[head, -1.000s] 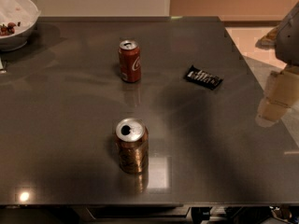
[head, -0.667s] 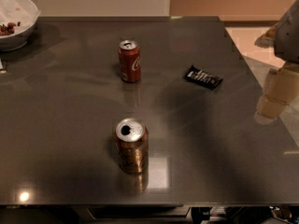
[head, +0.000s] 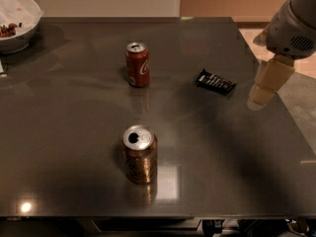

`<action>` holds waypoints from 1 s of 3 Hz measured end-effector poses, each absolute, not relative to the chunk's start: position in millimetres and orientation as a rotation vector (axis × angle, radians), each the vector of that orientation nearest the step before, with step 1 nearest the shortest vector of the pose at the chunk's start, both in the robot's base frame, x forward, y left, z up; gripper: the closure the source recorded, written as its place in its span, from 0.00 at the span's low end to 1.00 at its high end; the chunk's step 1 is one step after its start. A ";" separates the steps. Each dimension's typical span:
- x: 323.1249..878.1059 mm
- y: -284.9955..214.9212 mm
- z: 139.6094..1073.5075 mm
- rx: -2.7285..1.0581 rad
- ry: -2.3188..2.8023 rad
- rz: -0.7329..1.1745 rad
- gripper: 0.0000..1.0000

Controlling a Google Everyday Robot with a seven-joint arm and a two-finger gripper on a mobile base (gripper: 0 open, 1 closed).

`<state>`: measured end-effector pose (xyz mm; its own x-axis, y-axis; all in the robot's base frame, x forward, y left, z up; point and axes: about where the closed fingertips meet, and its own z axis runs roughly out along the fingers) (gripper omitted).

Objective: Move rxbar chocolate near orange can

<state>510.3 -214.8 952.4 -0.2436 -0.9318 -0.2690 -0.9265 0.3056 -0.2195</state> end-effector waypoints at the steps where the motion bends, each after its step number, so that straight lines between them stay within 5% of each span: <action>1: 552.1 -214.5 930.8 -1.634 2.257 0.008 0.00; 3: 617.6 -212.5 875.3 -1.577 2.355 0.106 0.00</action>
Offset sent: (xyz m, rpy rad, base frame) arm 0.1251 -0.0013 -0.0799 0.0634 0.1108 -0.0995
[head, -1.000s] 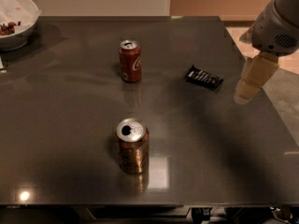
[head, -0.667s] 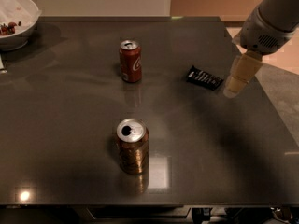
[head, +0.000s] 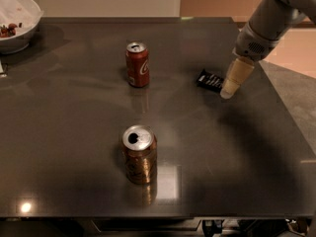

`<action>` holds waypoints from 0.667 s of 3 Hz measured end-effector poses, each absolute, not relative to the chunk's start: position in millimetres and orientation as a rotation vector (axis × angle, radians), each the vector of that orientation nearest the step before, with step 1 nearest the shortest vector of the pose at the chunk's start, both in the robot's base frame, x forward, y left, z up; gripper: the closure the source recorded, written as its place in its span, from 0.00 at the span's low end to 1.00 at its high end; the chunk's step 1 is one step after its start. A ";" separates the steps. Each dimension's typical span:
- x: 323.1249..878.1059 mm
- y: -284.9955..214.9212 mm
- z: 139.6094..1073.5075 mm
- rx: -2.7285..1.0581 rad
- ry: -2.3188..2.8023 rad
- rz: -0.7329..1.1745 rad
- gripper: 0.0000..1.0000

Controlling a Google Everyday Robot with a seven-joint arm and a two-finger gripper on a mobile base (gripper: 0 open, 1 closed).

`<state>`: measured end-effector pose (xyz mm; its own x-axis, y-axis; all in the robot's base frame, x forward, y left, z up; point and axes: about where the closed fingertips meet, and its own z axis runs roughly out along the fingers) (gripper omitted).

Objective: Move rxbar chocolate near orange can

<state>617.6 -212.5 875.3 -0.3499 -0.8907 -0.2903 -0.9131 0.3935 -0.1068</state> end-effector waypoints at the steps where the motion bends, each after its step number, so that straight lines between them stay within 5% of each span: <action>1: 637.1 -210.9 852.9 -1.556 2.394 0.144 0.00; 2: 649.2 -205.7 835.6 -1.553 2.417 0.175 0.00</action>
Offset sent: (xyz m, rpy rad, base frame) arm 0.0428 0.0092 -0.0536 0.0246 0.0995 -0.0374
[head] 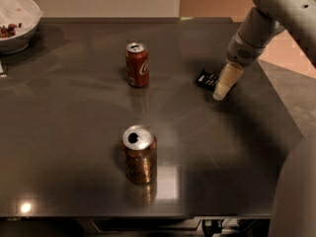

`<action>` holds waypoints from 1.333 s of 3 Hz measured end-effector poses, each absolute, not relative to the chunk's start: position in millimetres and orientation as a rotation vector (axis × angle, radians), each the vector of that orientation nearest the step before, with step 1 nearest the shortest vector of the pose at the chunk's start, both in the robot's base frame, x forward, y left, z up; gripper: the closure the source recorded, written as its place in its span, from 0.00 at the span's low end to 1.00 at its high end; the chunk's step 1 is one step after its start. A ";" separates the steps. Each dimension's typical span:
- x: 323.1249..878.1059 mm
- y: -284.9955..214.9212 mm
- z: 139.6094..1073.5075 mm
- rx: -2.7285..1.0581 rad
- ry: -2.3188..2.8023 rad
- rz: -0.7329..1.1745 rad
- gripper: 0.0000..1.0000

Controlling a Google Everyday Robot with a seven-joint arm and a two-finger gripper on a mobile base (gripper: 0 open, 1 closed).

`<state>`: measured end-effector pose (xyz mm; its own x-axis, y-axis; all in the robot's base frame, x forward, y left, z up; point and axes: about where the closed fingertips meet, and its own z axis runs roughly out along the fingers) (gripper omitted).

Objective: Move rxbar chocolate near orange can

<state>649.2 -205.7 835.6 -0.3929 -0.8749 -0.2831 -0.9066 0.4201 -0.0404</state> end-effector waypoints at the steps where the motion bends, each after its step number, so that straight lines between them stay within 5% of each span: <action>1: 655.5 -205.3 823.9 -1.551 2.438 0.186 0.18; 4: 656.1 -204.5 827.1 -1.553 2.444 0.206 0.87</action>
Offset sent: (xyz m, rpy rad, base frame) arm 0.0066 -0.0034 -0.0109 0.0043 0.0486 -0.0149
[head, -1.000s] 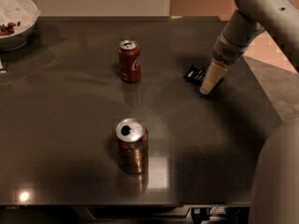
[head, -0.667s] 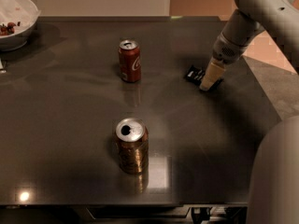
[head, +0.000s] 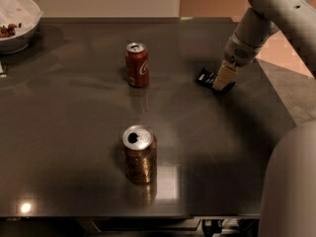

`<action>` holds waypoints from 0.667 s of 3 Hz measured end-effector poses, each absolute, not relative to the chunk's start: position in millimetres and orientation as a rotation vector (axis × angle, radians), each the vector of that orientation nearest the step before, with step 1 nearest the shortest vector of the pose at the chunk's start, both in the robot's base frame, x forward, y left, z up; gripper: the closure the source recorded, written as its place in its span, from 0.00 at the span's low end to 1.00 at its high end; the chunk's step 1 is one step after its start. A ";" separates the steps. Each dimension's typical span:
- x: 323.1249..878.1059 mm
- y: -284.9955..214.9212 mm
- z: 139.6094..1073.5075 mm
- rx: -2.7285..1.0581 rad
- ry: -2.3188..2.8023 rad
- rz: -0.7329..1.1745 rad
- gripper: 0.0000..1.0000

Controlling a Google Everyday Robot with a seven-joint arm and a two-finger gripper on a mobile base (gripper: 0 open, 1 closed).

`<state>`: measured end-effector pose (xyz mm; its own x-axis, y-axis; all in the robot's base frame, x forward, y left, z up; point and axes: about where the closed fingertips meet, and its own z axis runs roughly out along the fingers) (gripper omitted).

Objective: Move rxbar chocolate near orange can

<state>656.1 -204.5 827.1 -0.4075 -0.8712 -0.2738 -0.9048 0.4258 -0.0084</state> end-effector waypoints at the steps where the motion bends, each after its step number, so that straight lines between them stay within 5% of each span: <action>1: 631.7 -186.5 837.8 -1.616 2.387 0.272 1.00; 2: 595.5 -162.7 852.1 -1.701 2.306 0.360 1.00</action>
Offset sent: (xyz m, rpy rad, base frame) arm -0.1171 0.0685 0.0491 0.1538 0.0573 0.2622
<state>595.5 -162.7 852.1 -0.2854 -0.8942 -0.3448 -0.9568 0.2869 0.0479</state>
